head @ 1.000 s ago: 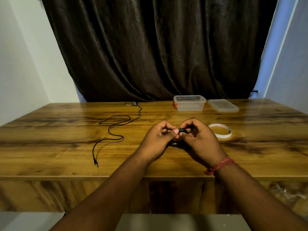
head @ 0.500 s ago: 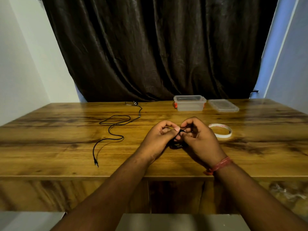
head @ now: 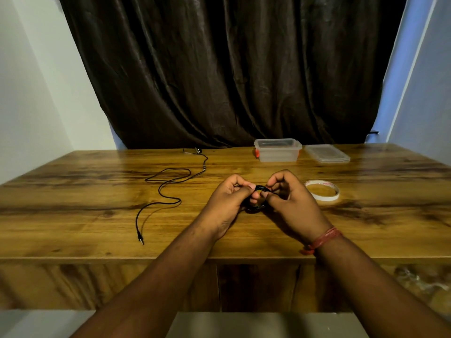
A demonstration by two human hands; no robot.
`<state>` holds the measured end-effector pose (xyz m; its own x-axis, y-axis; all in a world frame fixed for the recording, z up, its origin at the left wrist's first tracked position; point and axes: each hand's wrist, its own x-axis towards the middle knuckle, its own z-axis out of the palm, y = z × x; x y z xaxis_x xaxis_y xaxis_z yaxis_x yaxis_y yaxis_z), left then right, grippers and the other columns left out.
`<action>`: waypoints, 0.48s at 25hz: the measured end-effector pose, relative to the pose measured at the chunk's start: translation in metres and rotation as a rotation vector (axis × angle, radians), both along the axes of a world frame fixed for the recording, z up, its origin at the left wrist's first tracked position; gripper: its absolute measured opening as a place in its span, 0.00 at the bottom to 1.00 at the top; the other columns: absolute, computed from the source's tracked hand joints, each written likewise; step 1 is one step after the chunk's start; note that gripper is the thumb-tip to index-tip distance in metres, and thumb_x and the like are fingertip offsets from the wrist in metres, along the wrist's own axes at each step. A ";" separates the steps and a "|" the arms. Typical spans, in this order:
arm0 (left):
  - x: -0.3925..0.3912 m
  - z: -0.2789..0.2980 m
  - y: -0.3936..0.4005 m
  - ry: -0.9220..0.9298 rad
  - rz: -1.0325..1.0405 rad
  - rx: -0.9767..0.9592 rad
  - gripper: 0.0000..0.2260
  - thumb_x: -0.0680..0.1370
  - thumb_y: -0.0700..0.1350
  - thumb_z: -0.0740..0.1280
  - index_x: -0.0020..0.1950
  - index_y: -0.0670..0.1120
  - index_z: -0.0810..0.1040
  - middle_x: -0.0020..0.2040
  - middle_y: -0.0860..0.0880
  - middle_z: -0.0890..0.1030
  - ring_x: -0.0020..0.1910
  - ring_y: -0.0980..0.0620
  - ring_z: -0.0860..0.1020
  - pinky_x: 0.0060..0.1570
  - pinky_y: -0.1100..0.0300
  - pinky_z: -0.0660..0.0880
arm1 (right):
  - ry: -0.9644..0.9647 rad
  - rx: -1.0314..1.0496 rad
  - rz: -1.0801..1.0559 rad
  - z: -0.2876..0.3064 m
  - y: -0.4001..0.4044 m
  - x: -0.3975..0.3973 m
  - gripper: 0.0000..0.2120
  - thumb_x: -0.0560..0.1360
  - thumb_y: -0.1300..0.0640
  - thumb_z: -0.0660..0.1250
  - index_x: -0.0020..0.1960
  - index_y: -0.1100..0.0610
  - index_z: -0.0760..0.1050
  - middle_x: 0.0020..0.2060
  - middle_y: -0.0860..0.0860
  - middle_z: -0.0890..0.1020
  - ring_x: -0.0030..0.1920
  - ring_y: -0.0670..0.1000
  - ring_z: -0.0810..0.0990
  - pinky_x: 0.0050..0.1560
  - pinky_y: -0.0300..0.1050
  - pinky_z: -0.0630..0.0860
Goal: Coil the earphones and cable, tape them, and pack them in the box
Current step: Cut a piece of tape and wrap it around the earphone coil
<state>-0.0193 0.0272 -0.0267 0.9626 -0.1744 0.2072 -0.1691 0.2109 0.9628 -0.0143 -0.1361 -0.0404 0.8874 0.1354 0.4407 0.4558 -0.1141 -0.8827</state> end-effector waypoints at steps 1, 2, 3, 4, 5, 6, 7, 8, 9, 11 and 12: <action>-0.001 0.000 -0.001 0.000 -0.006 0.012 0.04 0.80 0.37 0.63 0.48 0.43 0.75 0.35 0.49 0.81 0.36 0.53 0.79 0.44 0.58 0.77 | -0.004 0.004 -0.004 0.001 0.001 -0.001 0.08 0.72 0.57 0.71 0.47 0.46 0.75 0.44 0.54 0.79 0.47 0.58 0.81 0.52 0.68 0.78; -0.002 0.001 -0.001 -0.002 -0.014 0.023 0.04 0.81 0.37 0.62 0.48 0.43 0.75 0.35 0.48 0.81 0.37 0.53 0.78 0.43 0.58 0.77 | -0.003 0.009 -0.008 0.002 0.001 -0.002 0.08 0.70 0.53 0.71 0.47 0.46 0.75 0.45 0.55 0.80 0.49 0.61 0.81 0.52 0.68 0.78; -0.002 0.000 -0.001 -0.003 -0.026 0.033 0.03 0.81 0.38 0.62 0.49 0.43 0.75 0.36 0.47 0.81 0.37 0.52 0.78 0.43 0.58 0.77 | 0.000 0.008 -0.006 0.002 0.001 -0.004 0.09 0.68 0.50 0.72 0.47 0.46 0.76 0.45 0.57 0.81 0.50 0.63 0.82 0.53 0.67 0.79; -0.002 0.000 -0.001 -0.009 -0.037 0.048 0.03 0.81 0.39 0.63 0.50 0.44 0.76 0.37 0.47 0.81 0.38 0.52 0.78 0.43 0.58 0.77 | 0.002 -0.003 0.003 0.003 0.001 -0.004 0.10 0.67 0.48 0.72 0.47 0.46 0.76 0.45 0.57 0.81 0.50 0.63 0.82 0.53 0.67 0.79; -0.001 -0.001 -0.002 -0.020 -0.041 0.071 0.02 0.80 0.40 0.64 0.50 0.45 0.77 0.37 0.47 0.81 0.38 0.52 0.79 0.44 0.58 0.77 | 0.002 -0.021 0.008 0.003 0.001 -0.005 0.09 0.68 0.50 0.72 0.47 0.46 0.76 0.45 0.56 0.82 0.50 0.62 0.82 0.52 0.66 0.79; 0.000 -0.002 -0.002 -0.033 -0.040 0.094 0.02 0.80 0.39 0.66 0.50 0.45 0.77 0.38 0.47 0.82 0.39 0.53 0.79 0.45 0.58 0.76 | 0.001 -0.043 0.002 0.003 0.000 -0.005 0.07 0.71 0.54 0.72 0.47 0.46 0.77 0.44 0.54 0.83 0.50 0.60 0.82 0.52 0.66 0.80; 0.001 -0.004 -0.002 -0.042 -0.036 0.111 0.03 0.79 0.38 0.66 0.49 0.45 0.77 0.38 0.47 0.82 0.39 0.53 0.79 0.45 0.59 0.76 | 0.001 -0.066 -0.009 0.002 0.000 -0.005 0.08 0.73 0.58 0.72 0.47 0.46 0.77 0.43 0.52 0.83 0.49 0.58 0.83 0.51 0.65 0.80; 0.002 -0.005 -0.002 -0.044 -0.030 0.116 0.03 0.79 0.37 0.67 0.48 0.44 0.77 0.37 0.47 0.82 0.39 0.54 0.79 0.45 0.60 0.75 | -0.001 -0.084 -0.016 0.002 0.000 -0.004 0.09 0.74 0.60 0.71 0.47 0.46 0.77 0.42 0.51 0.83 0.48 0.57 0.83 0.51 0.64 0.81; 0.003 -0.006 -0.002 -0.040 -0.023 0.109 0.04 0.78 0.36 0.67 0.47 0.44 0.77 0.37 0.47 0.82 0.38 0.54 0.79 0.45 0.60 0.75 | -0.007 -0.090 -0.013 0.002 0.000 -0.004 0.09 0.75 0.60 0.70 0.47 0.46 0.77 0.42 0.51 0.83 0.48 0.57 0.83 0.51 0.63 0.81; 0.004 -0.006 0.000 -0.025 -0.012 0.076 0.05 0.78 0.35 0.67 0.46 0.44 0.77 0.37 0.47 0.82 0.38 0.54 0.79 0.46 0.60 0.76 | -0.013 -0.068 -0.002 0.002 0.001 -0.005 0.08 0.74 0.59 0.70 0.47 0.46 0.77 0.43 0.52 0.82 0.48 0.58 0.83 0.51 0.64 0.80; 0.004 -0.005 0.001 -0.018 -0.012 0.061 0.05 0.78 0.35 0.67 0.45 0.44 0.77 0.37 0.47 0.82 0.38 0.53 0.79 0.48 0.59 0.76 | -0.009 -0.052 -0.008 0.003 0.001 -0.005 0.08 0.74 0.59 0.69 0.47 0.47 0.77 0.43 0.52 0.82 0.48 0.57 0.83 0.51 0.65 0.80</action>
